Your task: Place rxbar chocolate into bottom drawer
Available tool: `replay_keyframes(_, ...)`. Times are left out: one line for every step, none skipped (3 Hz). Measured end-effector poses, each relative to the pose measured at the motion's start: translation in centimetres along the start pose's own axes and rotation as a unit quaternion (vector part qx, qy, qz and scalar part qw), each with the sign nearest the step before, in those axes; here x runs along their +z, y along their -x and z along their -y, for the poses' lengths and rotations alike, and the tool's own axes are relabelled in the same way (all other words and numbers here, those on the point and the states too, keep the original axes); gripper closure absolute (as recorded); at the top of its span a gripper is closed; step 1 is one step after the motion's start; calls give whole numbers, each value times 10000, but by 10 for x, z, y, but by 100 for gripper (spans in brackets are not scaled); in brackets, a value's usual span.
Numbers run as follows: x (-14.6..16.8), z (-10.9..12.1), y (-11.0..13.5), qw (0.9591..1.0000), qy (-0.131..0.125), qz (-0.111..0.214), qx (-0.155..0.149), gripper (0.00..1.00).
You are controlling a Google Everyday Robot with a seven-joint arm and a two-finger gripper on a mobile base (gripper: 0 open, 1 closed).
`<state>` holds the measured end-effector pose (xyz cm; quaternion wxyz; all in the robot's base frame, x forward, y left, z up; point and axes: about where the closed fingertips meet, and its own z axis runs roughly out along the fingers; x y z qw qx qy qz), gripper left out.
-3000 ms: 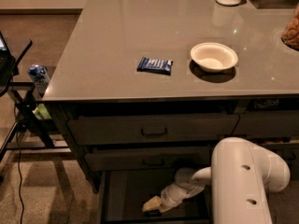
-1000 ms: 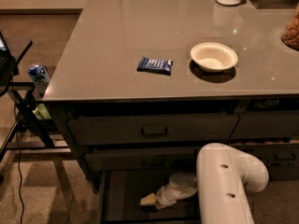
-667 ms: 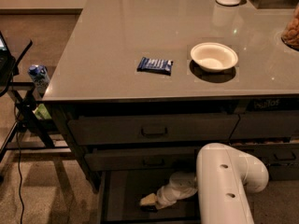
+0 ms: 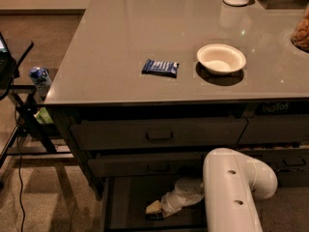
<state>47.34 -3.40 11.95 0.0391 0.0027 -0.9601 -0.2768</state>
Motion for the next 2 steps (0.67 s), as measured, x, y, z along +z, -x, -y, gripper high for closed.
replay_keyframes(0,0,0,10000,0,-1,0,0)
replay_keyframes(0,0,0,10000,0,-1,0,0)
